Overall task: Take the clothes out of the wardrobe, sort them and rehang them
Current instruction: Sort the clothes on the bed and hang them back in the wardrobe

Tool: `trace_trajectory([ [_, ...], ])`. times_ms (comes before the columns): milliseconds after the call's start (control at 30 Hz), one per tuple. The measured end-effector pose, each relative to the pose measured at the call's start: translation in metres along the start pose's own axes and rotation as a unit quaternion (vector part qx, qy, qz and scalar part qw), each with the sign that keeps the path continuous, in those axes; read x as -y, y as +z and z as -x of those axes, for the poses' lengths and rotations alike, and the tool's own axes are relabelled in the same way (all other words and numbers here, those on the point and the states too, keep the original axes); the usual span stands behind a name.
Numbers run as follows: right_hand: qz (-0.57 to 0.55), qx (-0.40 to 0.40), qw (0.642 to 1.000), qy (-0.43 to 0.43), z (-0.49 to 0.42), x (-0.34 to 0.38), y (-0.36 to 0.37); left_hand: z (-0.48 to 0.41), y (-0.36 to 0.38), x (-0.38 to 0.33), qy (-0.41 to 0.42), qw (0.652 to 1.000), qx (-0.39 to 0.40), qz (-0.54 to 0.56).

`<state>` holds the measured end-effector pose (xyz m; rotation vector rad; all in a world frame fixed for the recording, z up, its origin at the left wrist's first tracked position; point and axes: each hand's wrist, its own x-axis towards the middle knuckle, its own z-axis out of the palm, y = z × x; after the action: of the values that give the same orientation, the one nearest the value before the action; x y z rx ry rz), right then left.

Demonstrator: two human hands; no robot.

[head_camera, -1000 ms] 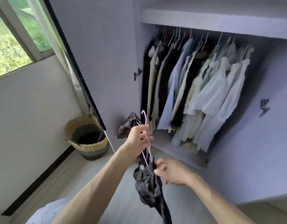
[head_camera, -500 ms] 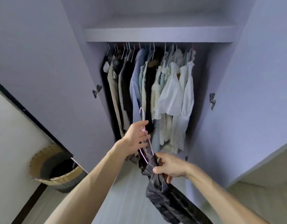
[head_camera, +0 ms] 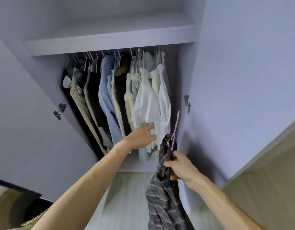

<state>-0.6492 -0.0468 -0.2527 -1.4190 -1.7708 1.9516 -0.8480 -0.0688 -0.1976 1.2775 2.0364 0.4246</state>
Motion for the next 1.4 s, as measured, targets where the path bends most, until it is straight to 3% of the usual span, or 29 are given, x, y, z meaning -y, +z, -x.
trace_trajectory([
  [167,0.022,-0.079,0.996,-0.029,-0.028,0.029,-0.004,-0.051,-0.035,0.001,0.069,0.987,-0.012,-0.148],
  [300,0.073,-0.135,0.987,-0.049,-0.051,0.056,-0.009,-0.089,-0.068,-0.003,0.121,0.941,-0.067,-0.309],
  [467,0.116,-0.201,0.970,-0.076,-0.081,0.090,-0.017,-0.128,-0.087,-0.011,0.162,0.901,-0.094,-0.392],
  [667,0.174,-0.207,0.959,-0.084,-0.124,0.118,-0.030,-0.184,-0.094,-0.025,0.174,0.874,-0.115,-0.438],
  [867,0.135,-0.194,0.966,-0.101,-0.172,0.124,-0.045,-0.243,-0.100,-0.046,0.103,0.886,-0.101,-0.442],
  [1067,0.107,-0.201,0.968,-0.106,-0.208,0.131,-0.064,-0.276,-0.111,-0.049,0.109,0.844,-0.101,-0.515],
  [1233,0.131,-0.243,0.953,-0.123,-0.232,0.165,-0.082,-0.283,-0.136,-0.008,0.070,0.852,-0.115,-0.505],
  [1400,0.146,-0.259,0.938,-0.177,-0.251,0.216,-0.089,-0.272,-0.147,0.011,0.080,0.871,-0.116,-0.470],
])
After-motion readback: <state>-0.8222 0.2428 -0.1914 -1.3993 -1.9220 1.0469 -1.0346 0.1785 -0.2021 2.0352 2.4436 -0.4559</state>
